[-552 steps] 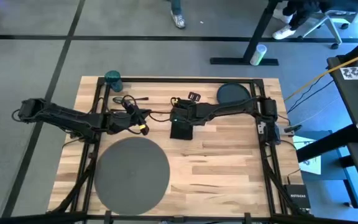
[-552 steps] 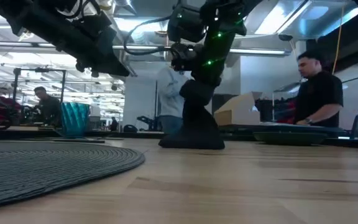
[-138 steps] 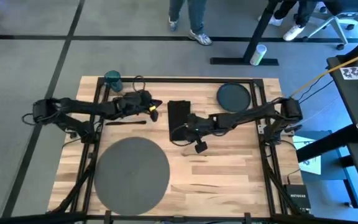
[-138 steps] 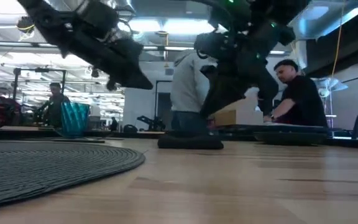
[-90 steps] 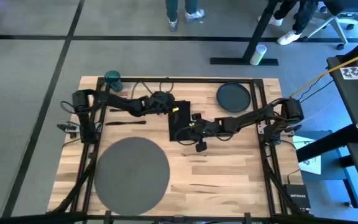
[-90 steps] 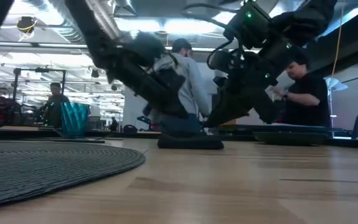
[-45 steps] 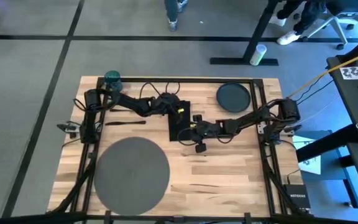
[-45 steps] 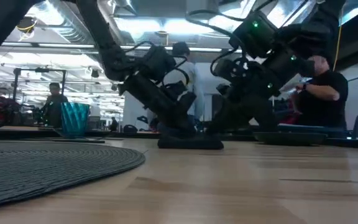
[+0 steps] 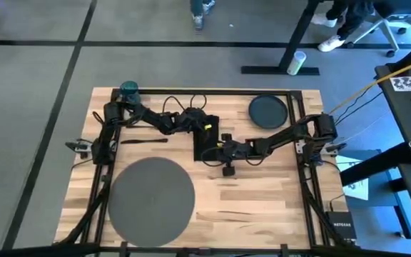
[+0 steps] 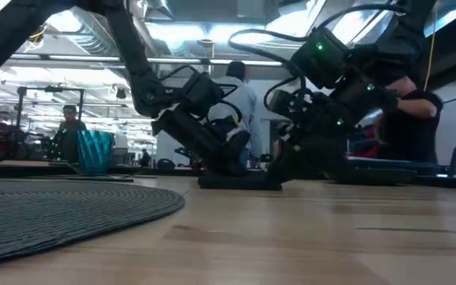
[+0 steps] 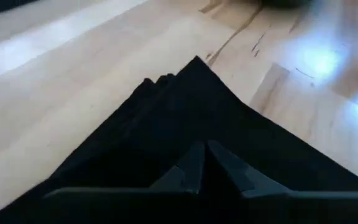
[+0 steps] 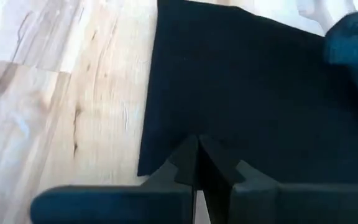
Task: Set table place
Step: Fold the black table napkin
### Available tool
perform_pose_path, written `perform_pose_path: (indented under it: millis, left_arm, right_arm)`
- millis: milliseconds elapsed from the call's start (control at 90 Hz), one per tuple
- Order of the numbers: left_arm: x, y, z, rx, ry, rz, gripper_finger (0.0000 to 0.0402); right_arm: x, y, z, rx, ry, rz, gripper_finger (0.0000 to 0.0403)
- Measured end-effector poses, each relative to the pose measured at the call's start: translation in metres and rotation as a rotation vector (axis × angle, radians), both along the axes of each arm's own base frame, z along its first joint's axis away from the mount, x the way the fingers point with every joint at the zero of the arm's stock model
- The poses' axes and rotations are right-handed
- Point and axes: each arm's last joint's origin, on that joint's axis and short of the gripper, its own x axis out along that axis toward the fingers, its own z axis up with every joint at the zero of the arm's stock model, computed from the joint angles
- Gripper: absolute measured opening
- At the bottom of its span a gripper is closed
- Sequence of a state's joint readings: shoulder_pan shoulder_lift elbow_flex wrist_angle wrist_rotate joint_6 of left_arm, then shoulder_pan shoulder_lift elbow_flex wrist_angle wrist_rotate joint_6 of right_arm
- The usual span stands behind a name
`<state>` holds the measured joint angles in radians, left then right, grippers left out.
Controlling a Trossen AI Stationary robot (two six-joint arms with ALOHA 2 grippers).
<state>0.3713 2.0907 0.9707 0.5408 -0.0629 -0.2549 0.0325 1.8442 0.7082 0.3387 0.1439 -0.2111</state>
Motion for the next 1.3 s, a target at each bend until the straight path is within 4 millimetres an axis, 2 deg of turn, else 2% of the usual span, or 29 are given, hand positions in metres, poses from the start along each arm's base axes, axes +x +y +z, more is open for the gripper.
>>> perform_pose_path:
  millis: [378,1044,1300]
  left_arm:
    - [-0.005,0.011,-0.001,0.001,0.000,0.033,0.0000]
    - [-0.010,0.021,-0.002,0.027,0.026,0.070,0.0000]
    - [-0.011,0.014,0.015,0.018,0.025,0.036,0.0000]
  right_arm:
    - [0.000,0.015,0.000,0.005,-0.015,0.011,0.0000]
    - [0.004,0.017,0.004,0.005,-0.094,0.019,0.0000]
    - [0.006,0.022,0.014,0.015,-0.151,0.045,0.0000]
